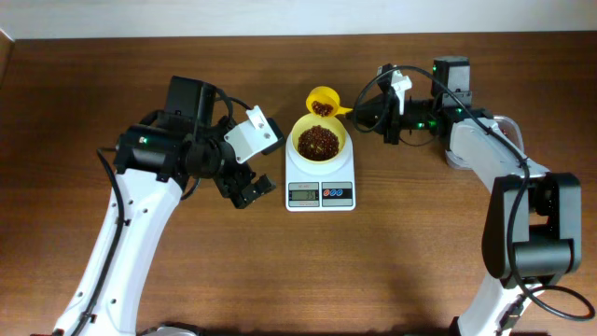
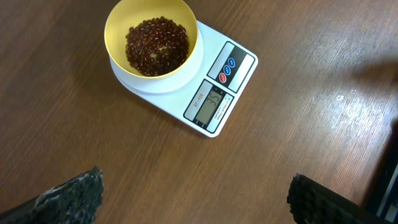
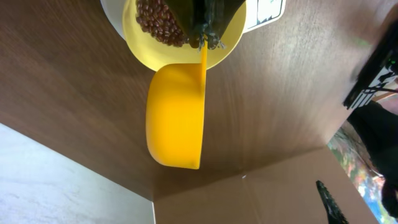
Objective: Scoop item into bowl and weigh 50g on scale
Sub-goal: 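Hold the tilted scoop above the bowl while beans finish pouring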
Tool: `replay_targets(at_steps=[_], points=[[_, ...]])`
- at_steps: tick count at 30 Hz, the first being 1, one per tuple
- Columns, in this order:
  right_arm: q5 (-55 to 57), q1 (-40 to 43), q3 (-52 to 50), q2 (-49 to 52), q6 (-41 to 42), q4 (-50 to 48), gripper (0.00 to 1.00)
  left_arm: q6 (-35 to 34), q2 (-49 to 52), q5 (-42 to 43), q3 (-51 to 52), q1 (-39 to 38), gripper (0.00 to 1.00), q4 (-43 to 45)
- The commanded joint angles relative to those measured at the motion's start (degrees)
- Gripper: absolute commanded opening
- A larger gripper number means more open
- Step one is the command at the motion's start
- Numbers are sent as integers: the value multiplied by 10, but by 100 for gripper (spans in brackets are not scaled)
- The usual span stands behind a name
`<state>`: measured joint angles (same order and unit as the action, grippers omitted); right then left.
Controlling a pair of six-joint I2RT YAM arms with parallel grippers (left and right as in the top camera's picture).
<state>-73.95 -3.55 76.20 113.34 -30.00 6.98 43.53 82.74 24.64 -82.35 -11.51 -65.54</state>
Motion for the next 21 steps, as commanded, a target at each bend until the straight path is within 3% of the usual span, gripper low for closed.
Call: replay_targets(at_steps=[1, 3, 8, 10, 12, 15, 17, 19, 21], points=[[-34, -6, -1, 2, 0, -11, 4, 7, 0, 10, 2, 0, 99, 0], [19, -6, -1, 4, 0, 2, 4, 7, 0, 10, 2, 0, 99, 0], [-16, -6, -2, 4, 0, -9, 4, 7, 0, 10, 2, 0, 99, 0], [-123, -6, -1, 4, 0, -43, 4, 7, 0, 10, 2, 0, 99, 0], [-64, -4, -2, 4, 0, -33, 4, 7, 0, 10, 2, 0, 99, 0], [-127, -5, -2, 4, 0, -49, 4, 7, 0, 10, 2, 0, 99, 0], [-72, -5, -2, 4, 0, -31, 4, 7, 0, 10, 2, 0, 99, 0], [-118, -5, -1, 4, 0, -50, 4, 7, 0, 10, 2, 0, 99, 0], [-57, -4, -2, 4, 0, -40, 4, 7, 0, 10, 2, 0, 99, 0]])
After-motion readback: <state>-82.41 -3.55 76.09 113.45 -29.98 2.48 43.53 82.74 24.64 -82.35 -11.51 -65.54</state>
